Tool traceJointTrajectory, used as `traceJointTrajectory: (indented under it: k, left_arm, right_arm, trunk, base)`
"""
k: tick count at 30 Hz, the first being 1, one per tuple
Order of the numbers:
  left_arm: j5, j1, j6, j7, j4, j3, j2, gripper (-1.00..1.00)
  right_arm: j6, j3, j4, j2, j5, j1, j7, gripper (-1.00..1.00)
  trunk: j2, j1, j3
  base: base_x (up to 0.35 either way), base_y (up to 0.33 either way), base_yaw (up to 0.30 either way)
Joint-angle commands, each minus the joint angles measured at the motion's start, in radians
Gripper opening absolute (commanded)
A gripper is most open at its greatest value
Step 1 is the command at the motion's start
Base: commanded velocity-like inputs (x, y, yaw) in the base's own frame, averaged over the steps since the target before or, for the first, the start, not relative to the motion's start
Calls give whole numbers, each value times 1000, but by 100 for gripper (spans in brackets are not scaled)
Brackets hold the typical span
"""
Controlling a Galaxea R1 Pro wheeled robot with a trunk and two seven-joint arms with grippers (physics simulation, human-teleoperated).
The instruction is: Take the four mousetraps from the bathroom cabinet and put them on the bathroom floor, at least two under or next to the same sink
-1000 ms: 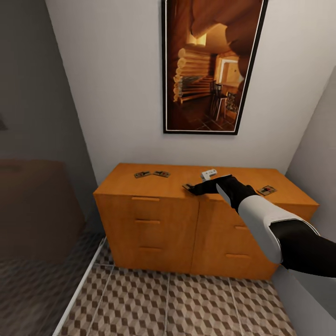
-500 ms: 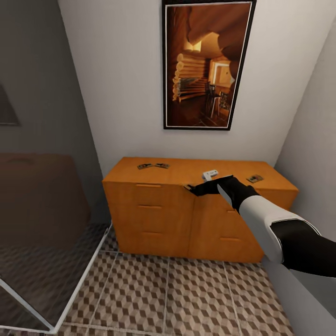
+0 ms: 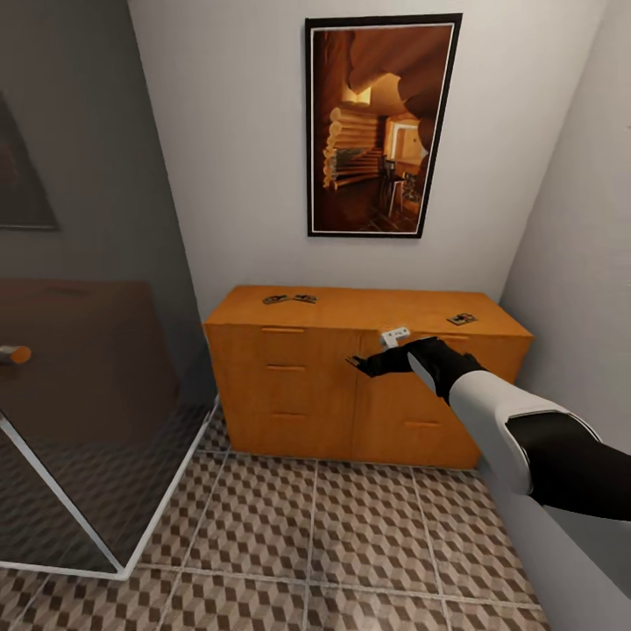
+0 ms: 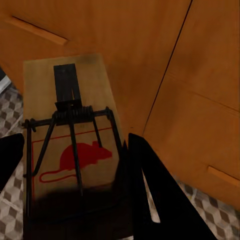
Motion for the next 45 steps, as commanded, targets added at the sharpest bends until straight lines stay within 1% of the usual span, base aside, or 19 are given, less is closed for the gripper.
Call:
traceJointTrajectory:
  k: [1,3,7,12,13,16,17,20,22,24,25,27,30,33,35,37,39,42,45]
  left_arm:
    - [-1,-2,-8,0,4,-5,0,100]
    - [-1,-2,-8,0,3,-5,0,100]
    - [-2,-2,-8,0,2,-4,0,100]
    - [-2,-2,-8,-1,-3,-2,-2,100]
    - [-3,-2,-8,-1,-8,-2,-13,100]
    - [-3,-2,-7,0,-16,-1,-23,100]
    - [-3,-2,-6,0,-20,0,-28,100]
    - [-3,-2,-5,0,-34,1,-39,100]
    - [0,-2,1,4,-66,3,-51,100]
    - [2,-2,21,6,-94,4,-59,100]
    - [4,-2,65,7,-127,5,-63,100]
    - [6,-2,150,9,-184,6,-66,100]
    - [8,-2,270,19,-285,7,-69,100]
    - [9,-2,397,92,-407,8,-88,100]
    - [10,-2,448,158,-454,8,-105,100]
    - [10,-2,500,247,-512,8,-136,100]
    - [10,-3,559,306,-581,8,-170,100]
    - [9,-4,650,332,-671,8,-201,100]
    - [7,-6,805,345,-846,8,-233,100]
  right_arm:
    - [2,1,10,1,8,0,4,-100]
    - [-9,1,33,2,7,0,4,-100]
    - [-93,1,99,9,6,7,4,-100]
    - [-164,1,118,12,7,113,3,-100]
    - [-208,1,120,11,9,179,2,-100]
    - [-276,1,121,8,11,259,-1,-100]
    - [-314,1,121,7,11,310,-10,-100]
    - [-404,1,121,6,12,439,-57,-100]
    - [-510,1,121,5,11,557,-105,-100]
    - [-578,1,121,4,10,624,-122,-100]
    - [-639,1,121,4,10,686,-136,-100]
    - [-703,0,122,3,9,752,-157,-100]
    - [-761,1,123,5,7,819,-202,-100]
    - [-820,1,123,12,4,874,-297,-100]
    - [-852,1,123,24,0,890,-355,-100]
    - [-895,1,123,45,-5,906,-441,-100]
    - [-933,0,122,61,-12,913,-539,-100]
    - [-960,-1,120,83,-25,916,-641,-100]
    - [-975,-3,115,107,-45,918,-770,-100]
  trunk:
    - [-1,0,-1]
    - [-1,0,-1]
    - [-1,0,-1]
    - [-1,0,-1]
    - [-1,0,-1]
    - [-1,0,-1]
    - [-1,0,-1]
    - [-1,0,-1]
    - [-1,0,-1]
    - [-1,0,-1]
    - [-1,0,-1]
    - [-1,0,-1]
    - [-1,0,-1]
    - [-1,0,-1]
    - [-1,0,-1]
    - [-1,0,-1]
    - [-1,0,-1]
    - [-1,0,-1]
    - [-1,0,-1]
  base:
    - [-117,0,0]
    - [-76,0,0]
    - [-24,0,0]
    - [-4,0,0]
    - [0,0,0]
    - [0,0,0]
    - [0,0,0]
    - [0,0,0]
    - [0,0,0]
    - [0,0,0]
    - [0,0,0]
    - [0,0,0]
    - [0,0,0]
    - [0,0,0]
    - [0,0,0]
    - [0,0,0]
    - [0,0,0]
    - [0,0,0]
    - [0,0,0]
